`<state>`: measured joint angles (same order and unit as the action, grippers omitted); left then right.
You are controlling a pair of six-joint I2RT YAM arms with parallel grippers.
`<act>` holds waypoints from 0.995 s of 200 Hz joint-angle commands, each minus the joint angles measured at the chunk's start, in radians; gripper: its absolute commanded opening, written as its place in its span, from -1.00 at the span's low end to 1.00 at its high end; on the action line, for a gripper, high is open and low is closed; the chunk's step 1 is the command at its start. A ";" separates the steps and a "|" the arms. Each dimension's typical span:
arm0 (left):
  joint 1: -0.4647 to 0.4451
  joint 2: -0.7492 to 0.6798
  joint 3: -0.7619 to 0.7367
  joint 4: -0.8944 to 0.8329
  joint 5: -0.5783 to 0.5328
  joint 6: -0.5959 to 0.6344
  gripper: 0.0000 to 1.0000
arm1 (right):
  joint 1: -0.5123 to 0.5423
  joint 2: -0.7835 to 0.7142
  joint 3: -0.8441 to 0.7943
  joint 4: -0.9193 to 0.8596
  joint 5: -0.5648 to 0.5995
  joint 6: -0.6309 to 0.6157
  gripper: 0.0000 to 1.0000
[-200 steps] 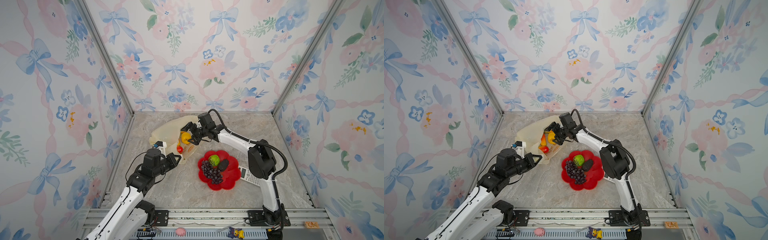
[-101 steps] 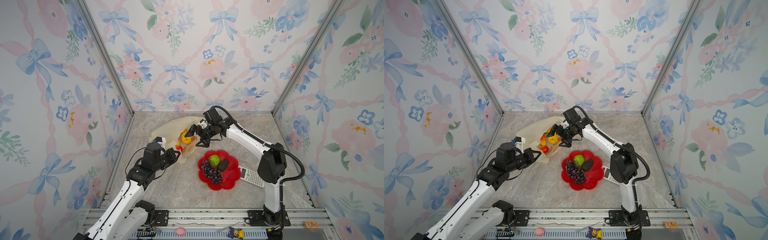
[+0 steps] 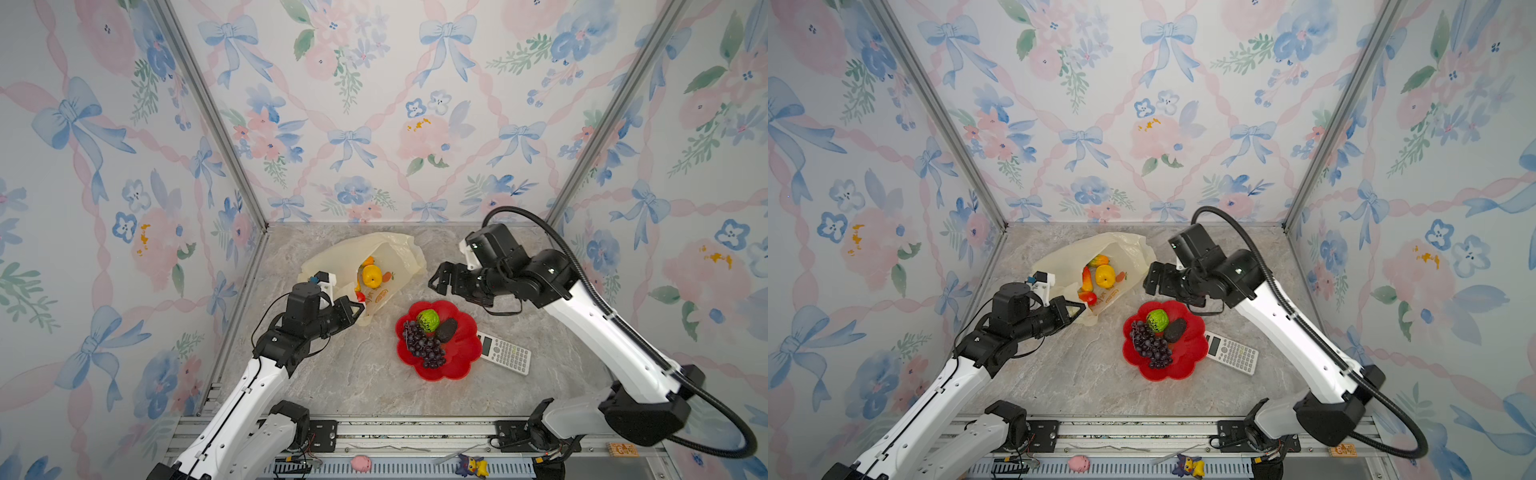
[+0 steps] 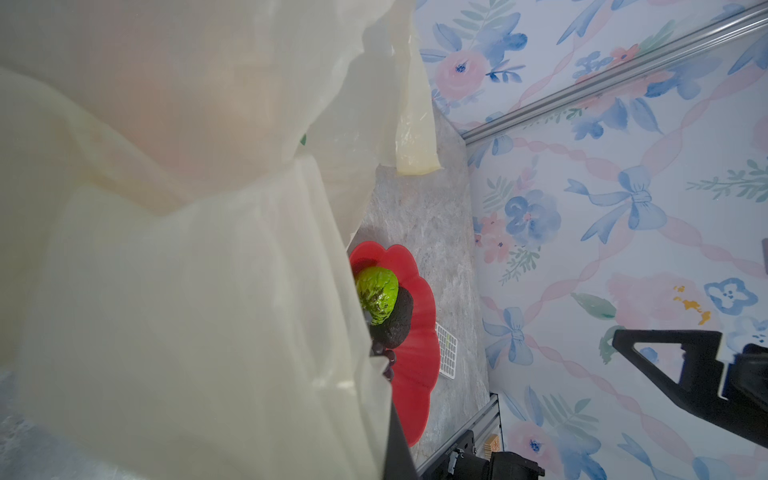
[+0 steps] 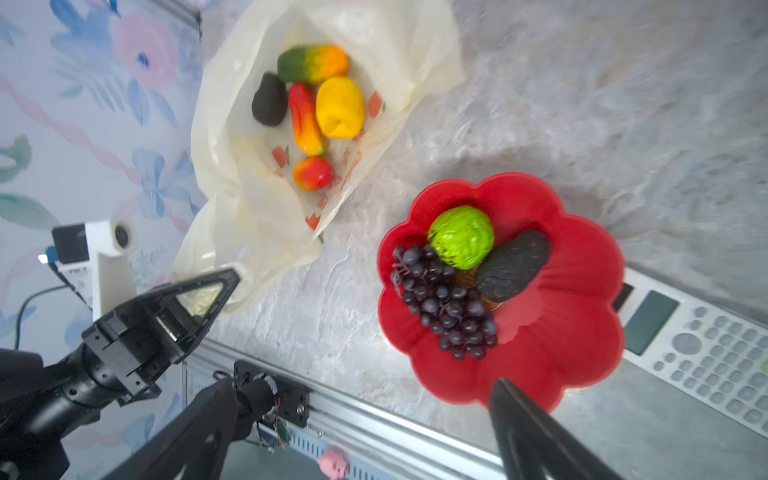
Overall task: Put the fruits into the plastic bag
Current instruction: 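Move the right gripper over the bowl and lower onto the dark avocado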
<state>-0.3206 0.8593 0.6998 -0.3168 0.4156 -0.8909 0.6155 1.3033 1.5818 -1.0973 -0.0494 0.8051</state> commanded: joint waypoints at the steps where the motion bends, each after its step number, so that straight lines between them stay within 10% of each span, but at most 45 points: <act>1: 0.006 -0.005 0.019 -0.022 -0.006 0.004 -1.00 | -0.232 -0.159 -0.265 0.107 -0.074 -0.007 0.92; 60: 0.003 -0.022 -0.015 -0.025 -0.070 -0.008 -1.00 | -0.504 -0.214 -0.468 0.026 -0.260 -0.073 0.93; 145: 0.002 -0.022 -0.030 -0.025 -0.062 0.006 -1.00 | -0.194 -0.282 -0.655 0.269 -0.076 0.477 0.77; 199: 0.003 -0.093 -0.072 -0.025 -0.078 -0.022 -1.00 | -0.107 -0.055 -0.589 0.347 -0.067 0.503 0.57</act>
<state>-0.3199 0.7967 0.6403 -0.3408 0.3481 -0.9028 0.4808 1.1584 0.9421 -0.7902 -0.1547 1.2758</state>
